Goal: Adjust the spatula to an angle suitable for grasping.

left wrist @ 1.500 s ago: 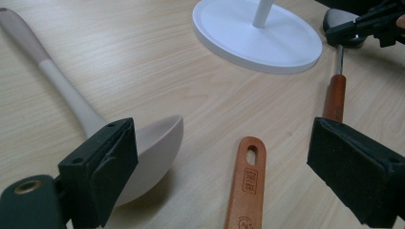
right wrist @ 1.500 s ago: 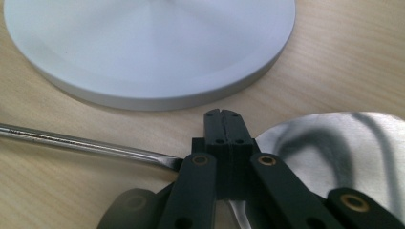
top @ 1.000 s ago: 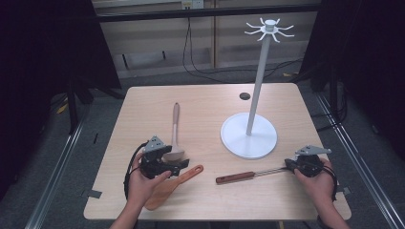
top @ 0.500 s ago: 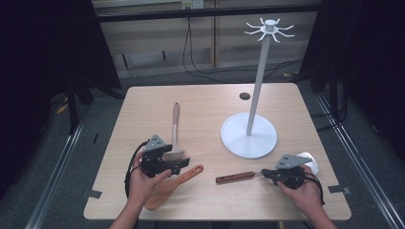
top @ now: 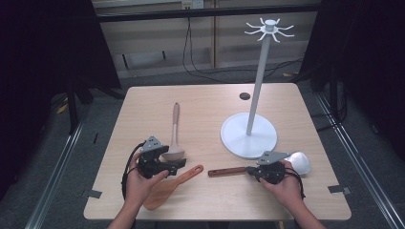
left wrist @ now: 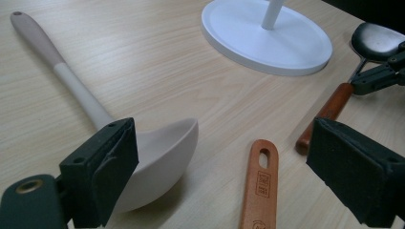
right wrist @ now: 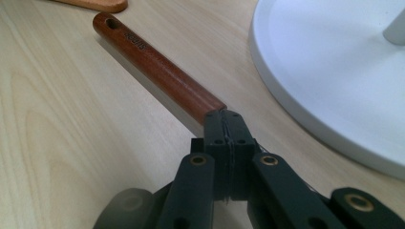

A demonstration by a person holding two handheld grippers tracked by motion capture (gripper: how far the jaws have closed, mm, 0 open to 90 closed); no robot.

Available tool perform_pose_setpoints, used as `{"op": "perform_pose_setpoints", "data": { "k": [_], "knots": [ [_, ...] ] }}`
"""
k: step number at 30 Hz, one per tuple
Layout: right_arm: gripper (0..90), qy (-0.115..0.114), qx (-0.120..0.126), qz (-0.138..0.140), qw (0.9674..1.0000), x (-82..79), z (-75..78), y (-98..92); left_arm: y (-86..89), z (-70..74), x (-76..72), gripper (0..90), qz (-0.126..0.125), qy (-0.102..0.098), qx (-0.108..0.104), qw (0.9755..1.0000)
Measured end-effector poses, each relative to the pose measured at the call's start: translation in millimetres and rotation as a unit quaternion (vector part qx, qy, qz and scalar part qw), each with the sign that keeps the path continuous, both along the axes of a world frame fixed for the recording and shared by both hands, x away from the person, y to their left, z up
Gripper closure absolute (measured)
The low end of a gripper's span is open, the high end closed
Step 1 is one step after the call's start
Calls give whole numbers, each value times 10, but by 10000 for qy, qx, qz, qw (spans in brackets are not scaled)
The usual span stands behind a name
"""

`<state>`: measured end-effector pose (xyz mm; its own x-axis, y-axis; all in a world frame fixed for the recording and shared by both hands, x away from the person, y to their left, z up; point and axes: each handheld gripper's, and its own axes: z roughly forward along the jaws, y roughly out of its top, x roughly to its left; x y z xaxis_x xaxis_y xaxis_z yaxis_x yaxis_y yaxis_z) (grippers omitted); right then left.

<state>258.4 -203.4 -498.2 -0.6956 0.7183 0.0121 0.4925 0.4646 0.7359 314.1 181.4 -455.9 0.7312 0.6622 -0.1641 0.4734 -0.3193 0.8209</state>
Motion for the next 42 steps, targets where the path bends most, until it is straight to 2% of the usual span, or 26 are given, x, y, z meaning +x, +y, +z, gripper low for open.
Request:
{"op": "perform_pose_setpoints", "data": {
  "k": [2,6,8,9,10,12,13,15,16,17,18,20,21,22,25,29,31,32,33,34,35,36,37,38,41,42],
  "knots": [
    [887,-17,-8,22,10000,17,1,15,11,3,-3,101,9,1,9,10000],
    [753,-111,6,227,9997,56,86,-8,44,3,-16,100,27,-11,2,10000],
    [728,-137,25,301,9995,68,121,-32,45,-1,-18,100,39,-2,-9,10000],
    [696,-249,-81,352,9990,94,195,-93,47,-4,-22,101,55,2,18,10000],
    [696,-249,-81,352,9990,94,195,-93,43,-10,-23,101,67,7,-2,10000],
    [661,-170,-86,545,9983,151,276,-180,43,-13,-23,101,33,16,13,10000],
    [636,-113,-160,594,9980,168,287,-196,39,-13,-23,101,23,17,16,10000],
    [565,-77,-532,718,9960,206,296,-220,29,-12,-24,101,42,20,34,10000],
    [565,-77,-532,718,9960,206,296,-220,29,-12,-24,100,42,20,34,10000],
    [551,25,-706,880,9936,253,273,-249,32,-12,-17,101,6,24,41,10000],
    [547,58,-786,916,9927,262,268,-259,27,-13,-18,101,11,33,16,10000],
    [548,89,-831,1021,9913,280,250,-272,27,-14,-17,100,11,35,9,10000],
    [559,222,-964,1166,9882,305,221,-286,27,-20,-14,101,3,45,2,10000],
    [564,241,-1105,1208,9862,315,215,-287,26,-23,-13,100,17,53,25,10000],
    [609,520,-1190,1276,9833,348,192,-281,27,-28,-12,101,13,72,10,10000],
    [658,691,-1381,1421,9777,387,182,-258,31,-20,-13,101,2,54,-17,10000],
    [668,726,-1445,1426,9765,399,190,-245,28,-23,-14,101,4,68,-27,10000],
    [677,807,-1513,1456,9744,411,201,-225,26,-27,-13,101,2,73,-12,10000],
    [695,920,-1736,1556,9681,446,233,-182,23,-30,-10,101,-39,75,18,10000],
    [702,971,-1862,1611,9643,461,247,-156,18,-31,-11,101,-28,75,13,10000],
    [702,1027,-1975,1618,9614,474,257,-132,17,-31,-10,102,-33,71,7,10000],
    [702,1027,-1975,1618,9614,474,257,-132,17,-31,-10,101,-33,71,7,10000],
    [722,1120,-2123,1697,9558,501,270,-91,19,-29,-9,102,-36,69,29,10000],
    [731,1131,-2192,1763,9529,519,275,-77,24,-28,-9,102,-11,70,37,10000],
    [760,1291,-2291,1767,9485,548,287,-39,29,-36,-5,102,9,83,19,10000],
    [760,1291,-2291,1767,9485,548,287,-39,29,-36,-5,102,9,83,19,10000]
  ]
}}
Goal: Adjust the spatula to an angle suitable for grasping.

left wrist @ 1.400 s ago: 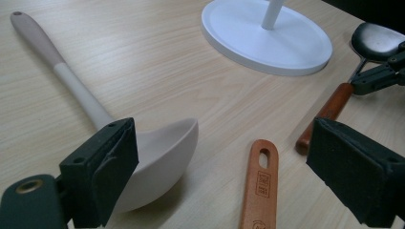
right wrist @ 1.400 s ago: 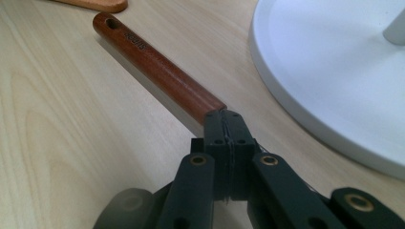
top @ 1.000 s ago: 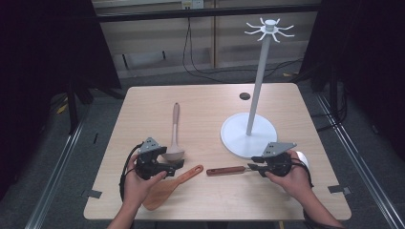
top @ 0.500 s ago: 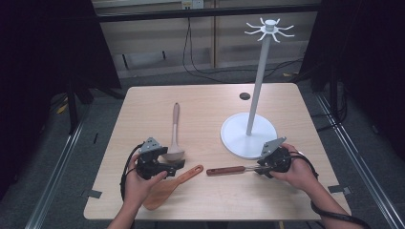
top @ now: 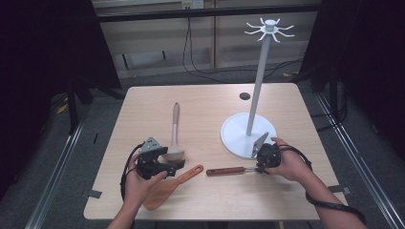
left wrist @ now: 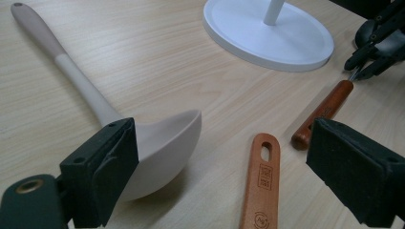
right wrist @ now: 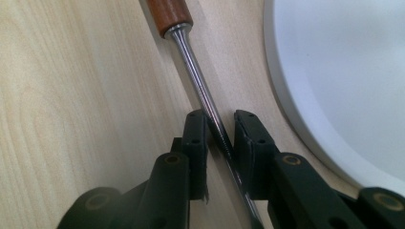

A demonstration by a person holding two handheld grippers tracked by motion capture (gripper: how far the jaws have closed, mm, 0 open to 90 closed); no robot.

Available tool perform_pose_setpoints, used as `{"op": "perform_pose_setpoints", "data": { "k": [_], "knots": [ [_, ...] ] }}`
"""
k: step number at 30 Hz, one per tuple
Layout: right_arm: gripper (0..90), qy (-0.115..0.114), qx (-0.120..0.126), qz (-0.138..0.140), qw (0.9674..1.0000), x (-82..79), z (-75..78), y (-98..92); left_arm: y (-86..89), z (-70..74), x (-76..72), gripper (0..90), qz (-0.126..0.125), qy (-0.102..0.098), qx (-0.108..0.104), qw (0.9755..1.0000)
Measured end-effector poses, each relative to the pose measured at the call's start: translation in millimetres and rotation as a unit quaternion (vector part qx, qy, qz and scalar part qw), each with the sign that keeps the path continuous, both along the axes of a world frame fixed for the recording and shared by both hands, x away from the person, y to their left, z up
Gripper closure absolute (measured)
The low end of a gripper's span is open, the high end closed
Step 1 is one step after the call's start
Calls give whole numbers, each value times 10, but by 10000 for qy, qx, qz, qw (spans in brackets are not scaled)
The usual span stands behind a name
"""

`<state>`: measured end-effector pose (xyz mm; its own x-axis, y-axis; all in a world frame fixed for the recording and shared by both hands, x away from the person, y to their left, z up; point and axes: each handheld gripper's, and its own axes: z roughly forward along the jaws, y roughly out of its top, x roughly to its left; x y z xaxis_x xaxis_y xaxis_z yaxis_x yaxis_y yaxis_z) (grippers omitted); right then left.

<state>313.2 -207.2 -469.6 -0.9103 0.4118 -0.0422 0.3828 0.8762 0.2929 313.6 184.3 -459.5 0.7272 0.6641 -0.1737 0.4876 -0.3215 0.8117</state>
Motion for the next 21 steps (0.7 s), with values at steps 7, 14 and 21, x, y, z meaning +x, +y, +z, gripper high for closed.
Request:
{"op": "perform_pose_setpoints", "data": {
  "k": [7,14,21],
  "knots": [
    [857,93,-46,496,9987,-9,11,82,18,7,0,102,3,-21,-29,10000],
    [859,-463,845,214,9951,-74,113,-104,42,9,16,102,61,-4,-49,10000],
    [860,-945,2117,-633,9707,-169,300,-305,7,1,12,103,49,-21,-50,10000]
  ]
}}
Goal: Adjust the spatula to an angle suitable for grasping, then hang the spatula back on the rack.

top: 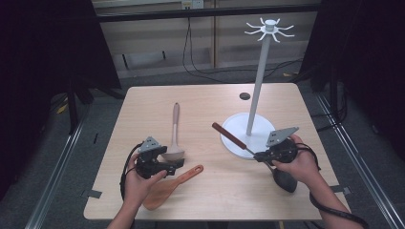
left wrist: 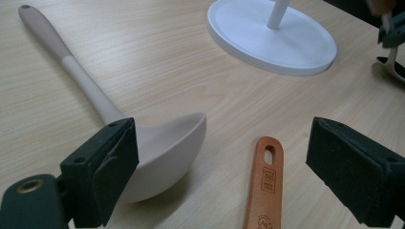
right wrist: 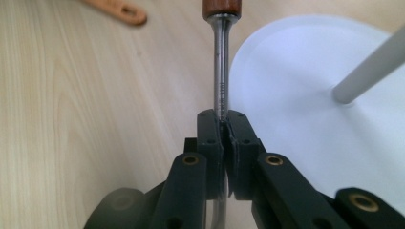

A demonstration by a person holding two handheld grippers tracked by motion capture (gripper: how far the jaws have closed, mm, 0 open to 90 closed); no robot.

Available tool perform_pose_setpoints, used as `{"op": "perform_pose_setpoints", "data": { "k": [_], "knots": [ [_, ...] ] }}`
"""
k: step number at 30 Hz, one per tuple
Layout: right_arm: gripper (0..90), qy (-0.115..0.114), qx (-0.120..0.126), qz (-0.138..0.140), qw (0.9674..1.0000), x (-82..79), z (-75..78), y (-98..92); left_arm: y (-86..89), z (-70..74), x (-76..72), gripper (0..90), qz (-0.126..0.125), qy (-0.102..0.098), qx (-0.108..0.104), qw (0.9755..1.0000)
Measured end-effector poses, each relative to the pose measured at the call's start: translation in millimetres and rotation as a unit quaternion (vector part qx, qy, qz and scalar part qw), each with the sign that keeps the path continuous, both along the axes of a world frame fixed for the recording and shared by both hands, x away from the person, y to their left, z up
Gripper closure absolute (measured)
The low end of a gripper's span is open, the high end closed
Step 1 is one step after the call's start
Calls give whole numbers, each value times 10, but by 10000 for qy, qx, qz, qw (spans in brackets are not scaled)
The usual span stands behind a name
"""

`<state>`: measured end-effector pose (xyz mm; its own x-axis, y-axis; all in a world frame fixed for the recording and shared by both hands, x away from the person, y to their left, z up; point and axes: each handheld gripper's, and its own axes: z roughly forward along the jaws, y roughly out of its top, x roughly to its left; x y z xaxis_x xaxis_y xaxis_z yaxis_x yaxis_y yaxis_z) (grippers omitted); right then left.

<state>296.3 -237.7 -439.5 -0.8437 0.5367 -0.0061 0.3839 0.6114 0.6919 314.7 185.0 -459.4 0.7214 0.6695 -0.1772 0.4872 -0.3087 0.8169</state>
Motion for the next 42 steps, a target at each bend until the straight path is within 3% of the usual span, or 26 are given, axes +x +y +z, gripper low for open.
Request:
{"op": "perform_pose_setpoints", "data": {
  "k": [3,5,6,7,8,11,12,13,16,18,22,23,24,25,26,27,28,30,36,39,42],
  "knots": [
    [860,-184,483,-358,9980,-40,31,-86,-9,-15,0,103,-34,10,34,10000],
    [860,-263,583,-475,9968,-51,36,-108,-15,-16,0,103,-32,8,35,10000],
    [860,-427,784,-696,9936,-70,44,-139,-17,-9,3,103,-38,2,26,10000],
    [860,-427,784,-696,9936,-70,44,-139,-17,-9,3,103,-38,2,26,10000],
    [860,-547,968,-886,9898,-90,54,-155,-18,-1,4,103,-44,-10,12,10000],
    [860,-668,1277,-1152,9828,-118,59,-161,-16,1,7,104,-38,-13,-4,10000],
    [860,-706,1356,-1218,9807,-127,60,-161,-15,-2,10,103,-16,-13,-13,10000],
    [860,-706,1356,-1218,9807,-127,60,-161,-15,-2,10,103,-16,-13,-13,10000],
    [860,-915,1677,-1431,9711,-168,70,-167,-15,-6,8,103,-18,-4,1,10000],
    [860,-973,1834,-1497,9667,-181,83,-168,-12,-4,9,103,-39,-17,21,10000],
    [860,-1138,1958,-1568,9613,-227,117,-155,-11,4,17,103,-15,-35,18,10000],
    [860,-1138,1958,-1568,9613,-227,117,-155,-11,4,17,103,-15,-35,18,10000],
    [860,-1196,2050,-1639,9575,-240,125,-143,-15,0,20,103,-20,-18,-2,10000],
    [860,-1196,2050,-1639,9575,-240,125,-143,-15,0,20,102,-20,-18,-2,10000],
    [860,-1323,2120,-1662,9539,-251,143,-136,-13,0,19,103,-17,-29,3,10000],
    [860,-1323,2120,-1662,9539,-251,143,-136,-13,0,19,102,-17,-29,3,10000],
    [860,-1408,2245,-1751,9482,-268,166,-122,-9,2,20,102,-26,-35,10,10000],
    [860,-1548,2247,-1828,9445,-284,192,-87,1,3,20,102,-14,-51,31,10000],
    [860,-1790,2301,-1902,9374,-329,229,-13,-4,15,28,102,-21,-63,-2,10000],
    [860,-1857,2293,-1919,9360,-342,241,-11,-17,-1,26,102,-28,-33,36,10000],
    [859,-1924,2380,-2010,9306,-355,260,-9,-24,-7,30,102,-44,-31,26,10000]
  ]
}}
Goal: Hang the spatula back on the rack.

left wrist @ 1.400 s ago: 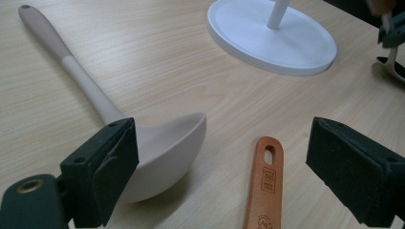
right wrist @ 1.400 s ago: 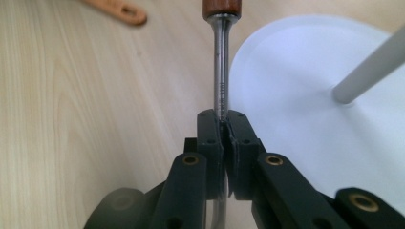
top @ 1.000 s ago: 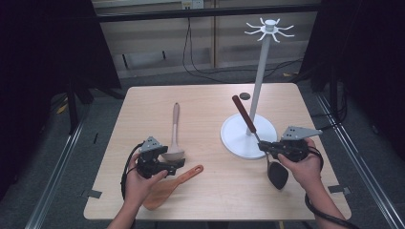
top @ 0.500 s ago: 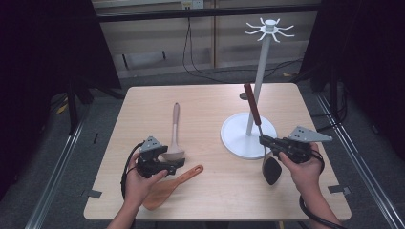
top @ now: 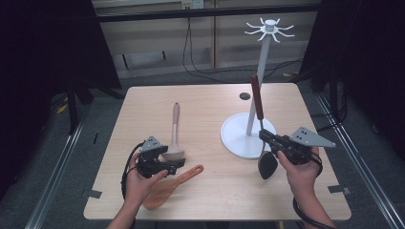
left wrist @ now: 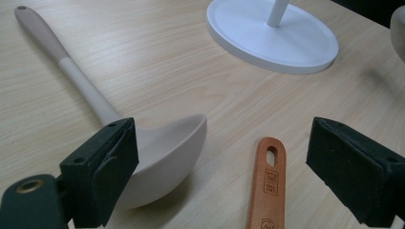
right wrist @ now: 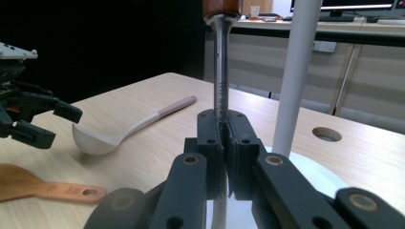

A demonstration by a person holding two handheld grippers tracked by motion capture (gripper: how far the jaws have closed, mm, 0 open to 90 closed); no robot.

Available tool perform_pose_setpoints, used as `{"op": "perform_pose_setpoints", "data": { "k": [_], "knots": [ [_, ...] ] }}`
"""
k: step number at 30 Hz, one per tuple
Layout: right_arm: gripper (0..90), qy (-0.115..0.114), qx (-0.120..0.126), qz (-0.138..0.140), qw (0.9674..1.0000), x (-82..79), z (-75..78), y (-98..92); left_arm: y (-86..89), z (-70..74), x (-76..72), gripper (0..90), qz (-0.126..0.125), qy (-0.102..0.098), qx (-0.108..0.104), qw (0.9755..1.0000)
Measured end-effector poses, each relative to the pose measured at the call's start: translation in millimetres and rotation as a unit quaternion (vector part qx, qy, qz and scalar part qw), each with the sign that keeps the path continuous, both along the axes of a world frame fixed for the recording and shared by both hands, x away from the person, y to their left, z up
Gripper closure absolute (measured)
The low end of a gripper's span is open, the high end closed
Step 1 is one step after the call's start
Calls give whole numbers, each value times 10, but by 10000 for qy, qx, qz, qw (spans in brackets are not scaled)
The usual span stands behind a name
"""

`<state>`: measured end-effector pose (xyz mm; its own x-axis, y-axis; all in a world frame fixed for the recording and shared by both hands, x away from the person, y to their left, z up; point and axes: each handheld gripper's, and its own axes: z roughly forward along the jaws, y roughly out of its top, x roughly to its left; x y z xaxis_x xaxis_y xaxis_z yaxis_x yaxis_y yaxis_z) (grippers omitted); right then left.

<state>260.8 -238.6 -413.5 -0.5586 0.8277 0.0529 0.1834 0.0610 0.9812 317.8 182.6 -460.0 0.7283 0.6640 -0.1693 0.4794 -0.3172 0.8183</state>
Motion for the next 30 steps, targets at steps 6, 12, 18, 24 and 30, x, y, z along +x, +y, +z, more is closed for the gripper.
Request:
{"op": "perform_pose_setpoints", "data": {
  "k": [6,12,18,24,30],
  "knots": [
    [859,-120,123,-95,9998,-52,72,13,-6,6,7,93,32,5,-40,10000],
    [859,-241,41,-206,9995,-91,141,33,-29,3,15,84,-37,-12,27,10000],
    [859,-330,127,-291,9990,-107,176,20,-38,-1,19,72,-32,-5,3,10000],
    [859,-442,84,-366,9983,-118,192,-7,-19,2,28,64,34,-2,-29,10000],
    [859,-602,152,-529,9967,-156,249,-39,-25,-8,28,64,-6,13,-21,10000]
  ]
}}
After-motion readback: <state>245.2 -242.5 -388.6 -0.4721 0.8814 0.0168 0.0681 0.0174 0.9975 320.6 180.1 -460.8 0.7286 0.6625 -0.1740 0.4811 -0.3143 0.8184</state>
